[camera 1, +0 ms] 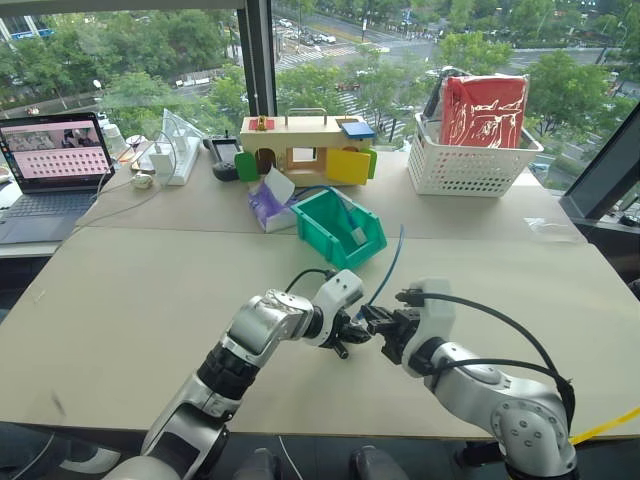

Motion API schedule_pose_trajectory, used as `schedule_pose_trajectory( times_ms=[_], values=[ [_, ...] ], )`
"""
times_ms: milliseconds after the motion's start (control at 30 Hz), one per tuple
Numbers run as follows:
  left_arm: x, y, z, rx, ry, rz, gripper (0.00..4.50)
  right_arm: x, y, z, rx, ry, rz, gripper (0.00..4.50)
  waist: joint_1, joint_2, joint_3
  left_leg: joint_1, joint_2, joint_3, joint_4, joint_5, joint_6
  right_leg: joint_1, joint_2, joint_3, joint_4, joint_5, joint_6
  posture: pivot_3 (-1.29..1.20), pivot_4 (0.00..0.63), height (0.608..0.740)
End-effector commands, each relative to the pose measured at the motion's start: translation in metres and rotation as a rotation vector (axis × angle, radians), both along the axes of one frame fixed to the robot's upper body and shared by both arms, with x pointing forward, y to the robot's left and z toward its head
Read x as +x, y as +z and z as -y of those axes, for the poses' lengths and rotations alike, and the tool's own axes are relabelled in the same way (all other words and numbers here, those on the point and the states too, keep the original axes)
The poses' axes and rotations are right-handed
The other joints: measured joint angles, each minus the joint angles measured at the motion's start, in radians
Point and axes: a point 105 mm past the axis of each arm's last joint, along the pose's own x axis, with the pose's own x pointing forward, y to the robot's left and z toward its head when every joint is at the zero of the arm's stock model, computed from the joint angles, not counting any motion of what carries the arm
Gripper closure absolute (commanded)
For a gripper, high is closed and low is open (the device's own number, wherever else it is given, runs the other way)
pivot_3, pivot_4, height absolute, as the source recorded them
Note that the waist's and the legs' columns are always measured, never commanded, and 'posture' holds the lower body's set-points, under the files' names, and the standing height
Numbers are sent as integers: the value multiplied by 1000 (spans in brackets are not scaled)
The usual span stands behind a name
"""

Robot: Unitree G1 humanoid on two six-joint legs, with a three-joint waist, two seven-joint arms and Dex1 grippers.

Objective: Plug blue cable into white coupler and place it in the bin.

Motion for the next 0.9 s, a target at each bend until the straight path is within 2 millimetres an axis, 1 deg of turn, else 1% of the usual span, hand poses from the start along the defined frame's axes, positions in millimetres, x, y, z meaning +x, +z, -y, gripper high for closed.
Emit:
schedule_pose_trajectory(
  times_ms=[33,267,500,567,633,700,800,900],
  values=[
    [6,20,5,-31,15,40,3787,-17,-19,-18,-41,128,-89,4500,0,0,0,0,0,0,0,0,0,0,0,0,0,0,0,0,150,732],
    [1,25,9,-40,5,44,3787,-22,-31,-21,-43,171,-147,4500,-1,0,0,0,0,0,0,0,0,0,0,0,0,0,0,0,150,732],
    [-5,22,6,-38,21,27,3787,-32,-65,-12,-113,195,-250,4500,1,0,-1,0,-1,-1,0,0,0,0,0,0,0,0,0,0,150,732],
    [-6,22,5,-36,22,24,3787,-35,-71,-12,-121,205,-264,4500,3,-1,-2,0,-1,-1,0,0,0,1,0,0,0,0,0,0,150,732],
    [-7,21,4,-33,23,20,3787,-38,-78,-11,-133,216,-281,4500,5,-2,-2,3,-1,-1,0,0,0,4,-1,0,-1,-1,1,0,150,732],
    [-9,20,3,-28,24,16,3787,-40,-85,-11,-157,229,-296,4500,4,-3,-3,8,-1,-2,-1,0,0,9,-1,-1,-2,-5,6,0,150,732],
    [-10,19,1,-22,26,10,3787,-44,-93,-10,-184,248,-313,4500,4,-4,-8,11,-1,-2,-2,0,0,11,-1,-1,-2,-9,1,0,150,732],
    [-12,18,-1,-16,27,6,3787,-51,-105,-8,-227,271,-341,4500,2,-6,-15,11,-1,-3,-3,0,0,11,-1,-1,-2,-10,0,0,150,732]
  ],
)
